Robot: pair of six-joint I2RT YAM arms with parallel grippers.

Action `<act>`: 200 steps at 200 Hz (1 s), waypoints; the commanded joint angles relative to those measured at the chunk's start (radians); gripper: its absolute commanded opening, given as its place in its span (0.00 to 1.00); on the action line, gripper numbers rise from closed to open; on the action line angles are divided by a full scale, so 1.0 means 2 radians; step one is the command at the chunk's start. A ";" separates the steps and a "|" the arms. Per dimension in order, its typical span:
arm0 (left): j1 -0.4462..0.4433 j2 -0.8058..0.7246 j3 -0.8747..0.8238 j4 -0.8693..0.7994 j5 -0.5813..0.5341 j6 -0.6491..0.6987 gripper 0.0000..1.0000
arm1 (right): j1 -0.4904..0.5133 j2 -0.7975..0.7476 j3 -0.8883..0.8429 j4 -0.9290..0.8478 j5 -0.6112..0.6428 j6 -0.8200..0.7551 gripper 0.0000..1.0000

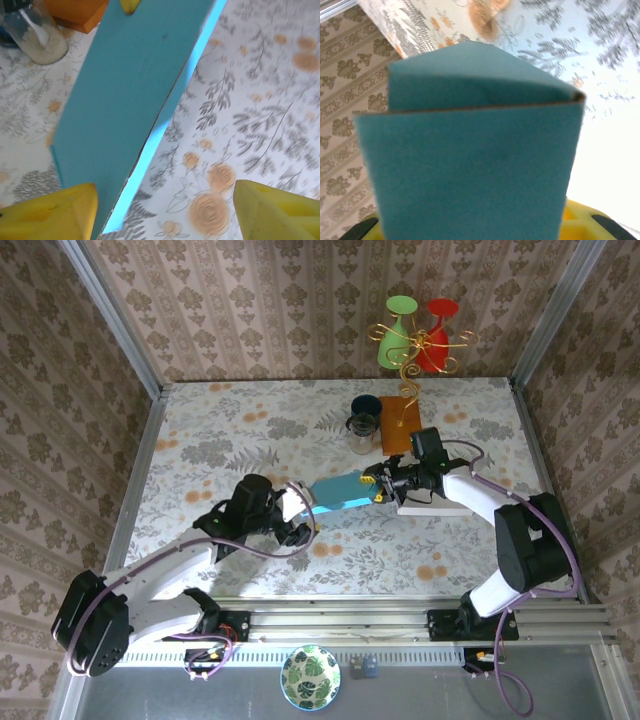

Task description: Fold the paper box

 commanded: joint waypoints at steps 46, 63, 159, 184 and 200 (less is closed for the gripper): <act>-0.003 0.008 0.002 0.000 -0.029 0.106 0.79 | 0.000 -0.034 -0.025 -0.058 -0.052 0.122 0.35; -0.003 0.017 0.002 0.006 -0.023 0.105 0.78 | 0.000 -0.033 -0.033 -0.062 -0.061 0.133 0.34; -0.003 0.058 0.018 0.015 0.011 0.101 0.61 | -0.002 -0.008 -0.100 -0.006 -0.072 0.210 0.36; -0.002 0.074 0.032 0.009 0.017 0.102 0.54 | -0.011 0.007 -0.110 -0.001 -0.069 0.210 0.39; 0.001 0.080 0.037 0.009 0.025 0.100 0.51 | -0.019 0.012 -0.112 -0.004 -0.064 0.201 0.40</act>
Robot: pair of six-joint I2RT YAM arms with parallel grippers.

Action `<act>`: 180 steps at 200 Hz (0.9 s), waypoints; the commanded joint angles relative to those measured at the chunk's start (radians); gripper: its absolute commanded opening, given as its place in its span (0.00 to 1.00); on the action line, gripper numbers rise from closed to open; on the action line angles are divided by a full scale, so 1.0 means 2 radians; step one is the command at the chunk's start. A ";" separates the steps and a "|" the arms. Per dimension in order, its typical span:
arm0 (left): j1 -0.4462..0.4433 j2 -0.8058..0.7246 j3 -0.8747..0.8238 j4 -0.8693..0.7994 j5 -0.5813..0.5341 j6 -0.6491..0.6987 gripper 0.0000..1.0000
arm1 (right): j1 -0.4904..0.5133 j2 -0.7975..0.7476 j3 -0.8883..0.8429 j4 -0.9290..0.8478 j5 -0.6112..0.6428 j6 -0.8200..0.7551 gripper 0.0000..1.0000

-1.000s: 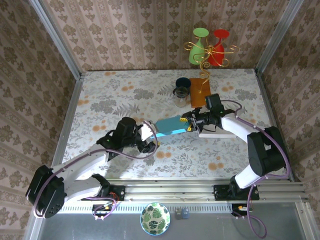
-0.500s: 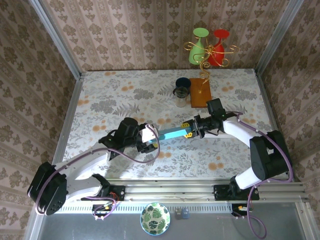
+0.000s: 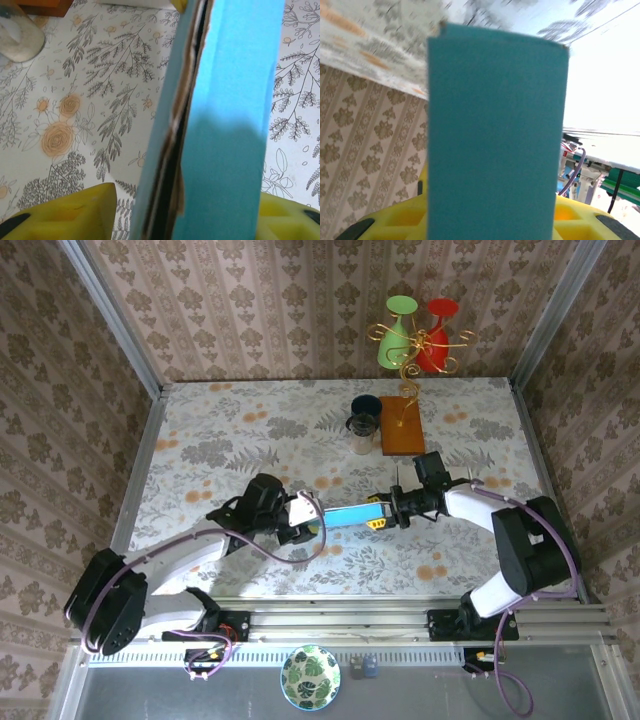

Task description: Fold the paper box

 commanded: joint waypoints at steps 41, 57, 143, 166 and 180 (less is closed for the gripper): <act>0.007 0.026 0.041 -0.022 0.054 0.002 0.44 | -0.035 0.021 0.038 -0.072 0.019 -0.057 0.59; 0.007 0.031 0.045 -0.026 0.056 -0.001 0.43 | -0.039 0.016 0.055 -0.090 0.028 -0.070 0.63; 0.012 0.042 0.051 -0.020 0.075 -0.033 0.37 | -0.052 -0.034 0.069 -0.117 0.073 -0.088 0.70; 0.012 0.043 0.051 -0.019 0.077 -0.038 0.36 | -0.056 -0.042 0.063 -0.107 0.082 -0.085 0.71; 0.012 0.043 0.052 -0.020 0.080 -0.040 0.36 | -0.066 -0.054 0.066 -0.121 0.096 -0.099 0.71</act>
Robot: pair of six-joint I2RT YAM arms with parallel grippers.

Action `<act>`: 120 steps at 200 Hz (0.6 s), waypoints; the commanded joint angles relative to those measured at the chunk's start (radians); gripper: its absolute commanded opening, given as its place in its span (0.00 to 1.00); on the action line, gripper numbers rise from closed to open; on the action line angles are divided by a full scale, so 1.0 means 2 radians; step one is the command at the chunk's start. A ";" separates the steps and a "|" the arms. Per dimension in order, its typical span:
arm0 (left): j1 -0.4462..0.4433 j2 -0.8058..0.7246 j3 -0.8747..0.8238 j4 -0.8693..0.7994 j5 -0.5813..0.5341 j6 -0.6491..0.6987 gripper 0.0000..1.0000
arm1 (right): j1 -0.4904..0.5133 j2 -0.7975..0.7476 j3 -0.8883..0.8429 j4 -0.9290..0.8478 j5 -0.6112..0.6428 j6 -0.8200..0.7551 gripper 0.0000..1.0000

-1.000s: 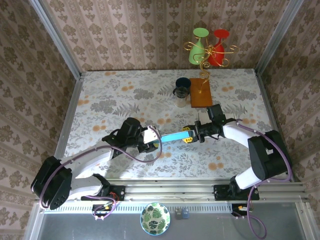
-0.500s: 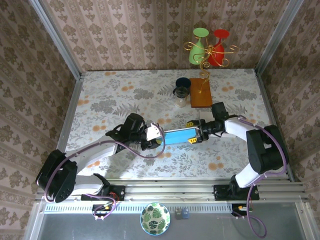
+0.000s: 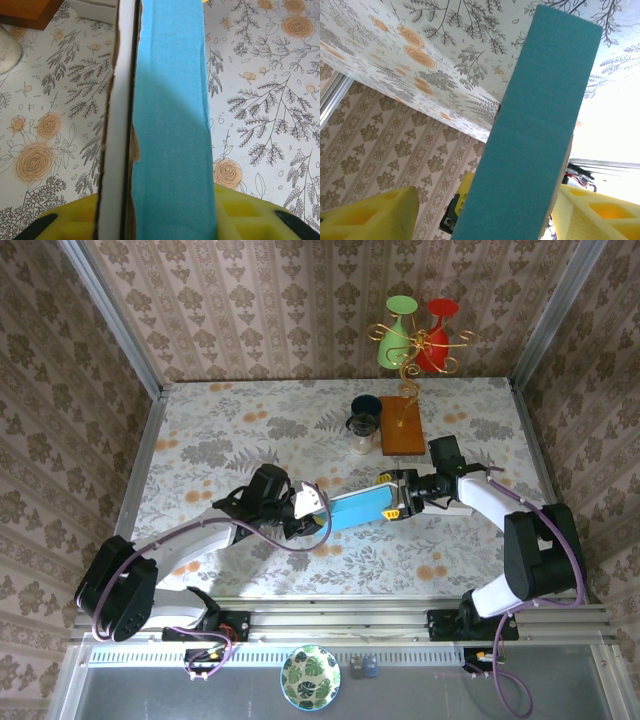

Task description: Fold the paper box

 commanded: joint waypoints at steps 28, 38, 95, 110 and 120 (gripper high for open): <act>0.004 0.005 0.015 -0.011 0.024 -0.016 0.35 | -0.033 -0.050 0.005 -0.048 0.051 -0.042 0.72; 0.005 0.006 0.016 -0.012 0.024 -0.017 0.35 | -0.040 -0.062 0.006 -0.056 0.066 -0.048 0.72; 0.001 -0.006 0.030 -0.050 -0.009 -0.029 0.34 | 0.021 -0.238 0.038 -0.124 0.308 -0.095 0.62; 0.000 -0.014 0.027 -0.055 -0.015 -0.033 0.34 | 0.069 -0.258 0.003 -0.098 0.326 -0.077 0.58; 0.000 -0.019 0.024 -0.056 -0.016 -0.034 0.34 | 0.095 -0.263 -0.018 -0.066 0.331 -0.067 0.56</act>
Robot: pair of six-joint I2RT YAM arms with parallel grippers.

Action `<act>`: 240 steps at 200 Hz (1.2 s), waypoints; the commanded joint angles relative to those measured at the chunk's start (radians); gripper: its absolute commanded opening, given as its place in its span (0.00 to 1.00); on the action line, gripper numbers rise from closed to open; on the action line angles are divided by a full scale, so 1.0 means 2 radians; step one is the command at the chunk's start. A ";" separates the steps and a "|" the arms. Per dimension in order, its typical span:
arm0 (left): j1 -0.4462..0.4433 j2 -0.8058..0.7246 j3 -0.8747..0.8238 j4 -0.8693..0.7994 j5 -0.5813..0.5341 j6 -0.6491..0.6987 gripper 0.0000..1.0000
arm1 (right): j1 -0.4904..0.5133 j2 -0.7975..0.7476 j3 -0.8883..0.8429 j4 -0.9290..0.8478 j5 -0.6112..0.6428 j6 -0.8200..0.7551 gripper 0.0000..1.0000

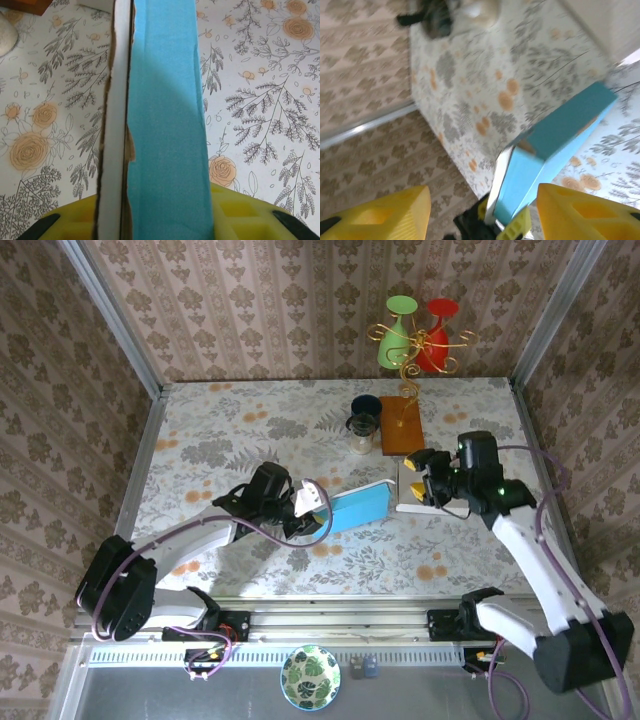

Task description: Fold the paper box

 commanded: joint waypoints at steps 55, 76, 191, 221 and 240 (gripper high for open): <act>-0.002 -0.025 0.011 -0.048 -0.016 -0.013 0.33 | 0.132 0.062 -0.057 0.118 0.084 0.032 0.53; -0.003 -0.025 0.014 -0.054 -0.020 -0.013 0.34 | 0.153 0.092 -0.049 0.133 0.086 0.034 0.52; -0.015 -0.021 0.015 -0.052 -0.040 -0.016 0.44 | 0.166 0.167 -0.057 0.063 0.094 0.067 0.29; -0.017 -0.021 0.015 -0.049 -0.037 -0.016 0.41 | 0.167 0.168 -0.052 0.061 0.093 0.068 0.27; -0.017 -0.023 0.017 -0.049 -0.033 -0.016 0.33 | 0.167 0.167 -0.036 0.050 0.097 0.055 0.27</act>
